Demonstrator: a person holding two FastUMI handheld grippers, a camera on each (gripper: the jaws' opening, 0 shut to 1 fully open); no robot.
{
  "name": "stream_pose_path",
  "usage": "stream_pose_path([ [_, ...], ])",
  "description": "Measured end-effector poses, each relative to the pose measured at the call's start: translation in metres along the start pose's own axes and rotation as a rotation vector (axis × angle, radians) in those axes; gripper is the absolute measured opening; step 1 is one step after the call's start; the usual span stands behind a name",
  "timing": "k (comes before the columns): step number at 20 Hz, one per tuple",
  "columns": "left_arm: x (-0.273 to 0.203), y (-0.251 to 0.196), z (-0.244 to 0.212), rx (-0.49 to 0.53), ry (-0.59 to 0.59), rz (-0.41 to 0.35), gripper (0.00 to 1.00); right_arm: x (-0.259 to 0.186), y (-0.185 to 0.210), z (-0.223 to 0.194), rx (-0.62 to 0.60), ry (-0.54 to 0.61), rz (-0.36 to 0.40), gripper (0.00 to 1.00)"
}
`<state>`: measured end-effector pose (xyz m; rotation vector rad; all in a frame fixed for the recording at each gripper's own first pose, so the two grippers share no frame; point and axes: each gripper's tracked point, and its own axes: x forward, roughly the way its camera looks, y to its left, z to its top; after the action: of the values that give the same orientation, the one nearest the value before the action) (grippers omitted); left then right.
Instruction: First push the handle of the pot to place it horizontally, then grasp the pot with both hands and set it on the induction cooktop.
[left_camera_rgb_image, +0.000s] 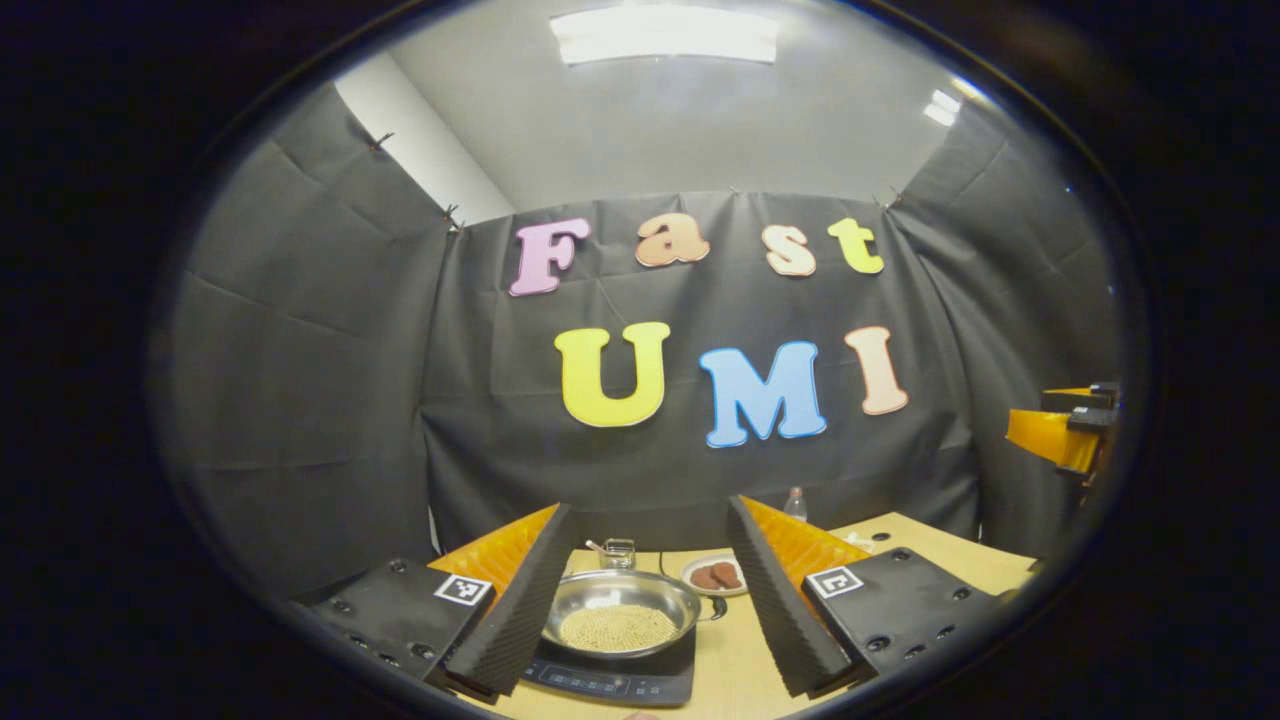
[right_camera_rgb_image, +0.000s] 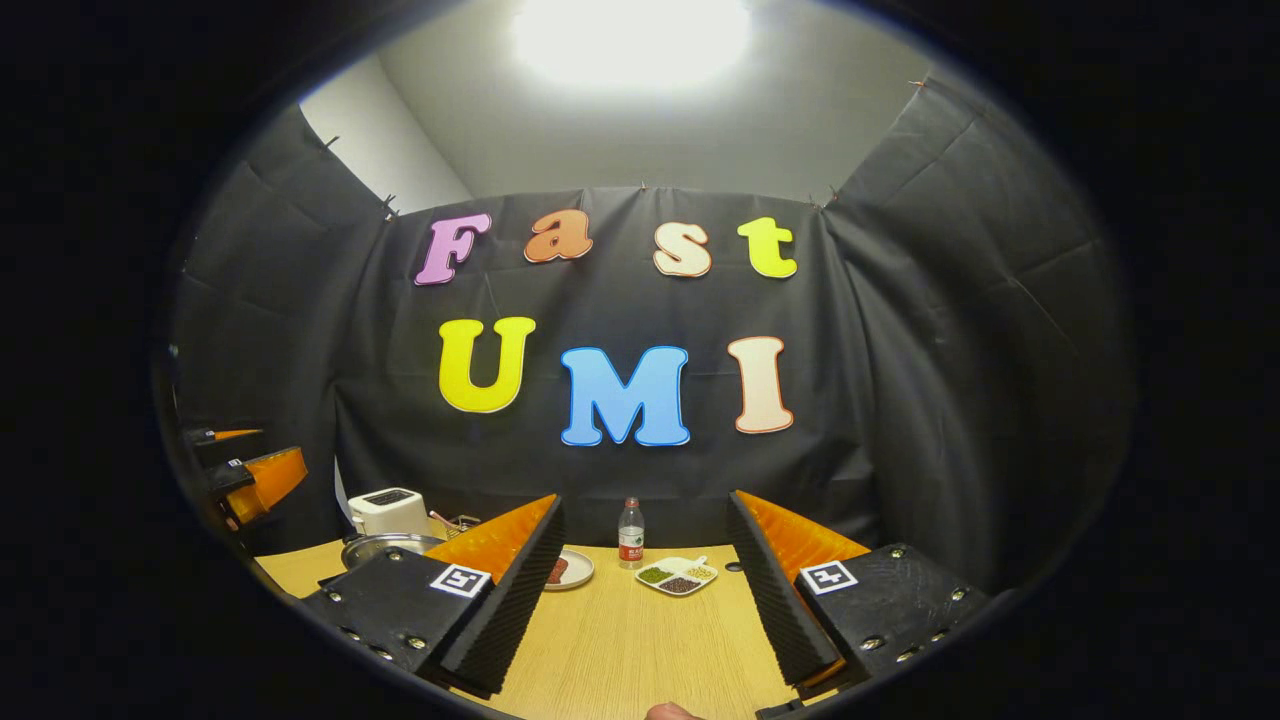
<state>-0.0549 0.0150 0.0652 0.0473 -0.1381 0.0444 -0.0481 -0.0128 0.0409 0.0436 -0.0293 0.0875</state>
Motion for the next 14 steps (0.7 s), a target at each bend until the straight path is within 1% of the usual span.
stream_pose_path([
  [4,0.003,0.007,0.001,-0.005,-0.010,0.016,0.98,0.001,-0.001,0.001,-0.001,-0.005,-0.010,0.97],
  [5,0.004,0.009,0.000,-0.008,-0.011,0.019,1.00,0.002,0.000,0.002,0.000,-0.007,-0.013,0.97],
  [7,0.006,0.011,0.000,-0.014,-0.009,0.022,0.98,0.003,0.001,0.002,-0.001,-0.012,-0.014,0.97],
  [14,0.016,0.017,0.002,-0.010,-0.027,0.014,0.98,0.008,0.003,0.004,-0.005,-0.028,-0.034,0.97],
])
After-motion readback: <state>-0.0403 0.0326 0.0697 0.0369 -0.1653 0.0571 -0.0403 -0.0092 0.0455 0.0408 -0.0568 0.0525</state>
